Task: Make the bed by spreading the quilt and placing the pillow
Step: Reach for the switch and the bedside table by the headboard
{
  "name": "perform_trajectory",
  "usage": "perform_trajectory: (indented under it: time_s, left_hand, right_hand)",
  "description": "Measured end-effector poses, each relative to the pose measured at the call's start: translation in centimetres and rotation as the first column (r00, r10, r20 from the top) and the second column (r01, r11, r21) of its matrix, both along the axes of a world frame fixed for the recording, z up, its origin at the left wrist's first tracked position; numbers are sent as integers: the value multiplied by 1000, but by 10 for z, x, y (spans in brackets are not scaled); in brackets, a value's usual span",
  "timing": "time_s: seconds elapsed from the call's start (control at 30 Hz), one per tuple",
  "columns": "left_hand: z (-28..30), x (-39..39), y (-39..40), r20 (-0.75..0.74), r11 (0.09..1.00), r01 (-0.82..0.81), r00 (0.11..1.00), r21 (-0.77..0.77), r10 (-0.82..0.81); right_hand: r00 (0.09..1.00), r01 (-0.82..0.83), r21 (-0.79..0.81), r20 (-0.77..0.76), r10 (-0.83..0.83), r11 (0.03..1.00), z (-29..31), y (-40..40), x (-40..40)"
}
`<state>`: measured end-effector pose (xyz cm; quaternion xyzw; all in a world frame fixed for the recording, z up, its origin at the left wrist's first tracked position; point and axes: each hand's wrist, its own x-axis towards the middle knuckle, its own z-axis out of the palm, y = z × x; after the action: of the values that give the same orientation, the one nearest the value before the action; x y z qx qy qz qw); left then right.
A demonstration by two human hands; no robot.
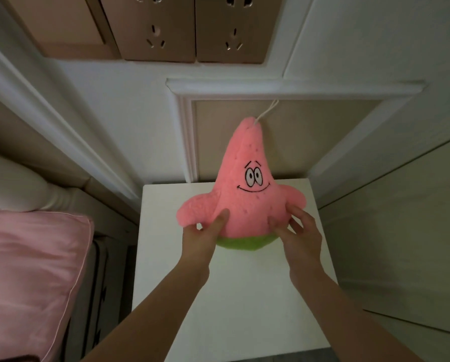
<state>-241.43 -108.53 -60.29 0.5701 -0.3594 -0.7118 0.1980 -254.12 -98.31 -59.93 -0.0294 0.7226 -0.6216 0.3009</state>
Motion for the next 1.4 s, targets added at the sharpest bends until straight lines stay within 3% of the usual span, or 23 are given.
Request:
perform_trajectory:
  time_s: [0.13,0.23,0.37,0.43,0.53,0.73,0.83,0.97,1.07,1.17,1.3,1.37,1.4]
  left_hand:
    - [-14,-12,-11,-63,998,-67,996,-6,66]
    - [-30,-22,-22,-110,992,-84,989,99,94]
    - [-50,-22,-23,30,997,67,997,22,-68]
    - [-56,-19,-18,68,994,89,993,64,-94]
    - [-59,-14,-9,90,989,23,995,147,-37]
    - [-28,-2,2,131,989,-138,983,42,132]
    - [7,1,-4,249,971,-147,949,-187,192]
    - [81,1,-18,169,866,-101,963,-490,208]
    - [155,10,-21,111,712,-67,973,-699,200]
    - [243,37,-18,40,602,-70,985,-796,168]
    - [361,101,-4,-63,409,-158,970,-899,236]
    - [417,145,17,-142,301,-249,931,-920,337]
    - [438,162,25,-178,289,-296,911,-910,373]
  right_hand:
    - [999,-3,29,-37,4,1000,-6,-5,-3]
    - [982,-126,133,-121,142,983,-13,-8,-8]
    - [964,-265,74,8,266,961,-29,-7,-8]
    - [953,-293,146,-37,301,945,-39,-4,-6]
    - [941,-309,194,-77,329,931,-44,2,-4]
    - [876,-267,368,-293,384,890,-17,11,-7]
    - [821,-323,367,-351,451,873,19,3,-7]
    - [776,-365,363,-390,496,857,102,-21,-11]
    - [780,-406,217,-423,461,888,177,-34,-3]
    - [814,-419,15,-436,383,908,250,-38,16]
    - [784,-568,-235,-448,430,789,354,-37,59]
    - [728,-664,-288,-457,510,690,406,-33,91]
    - [695,-707,-287,-451,560,646,426,-33,106]
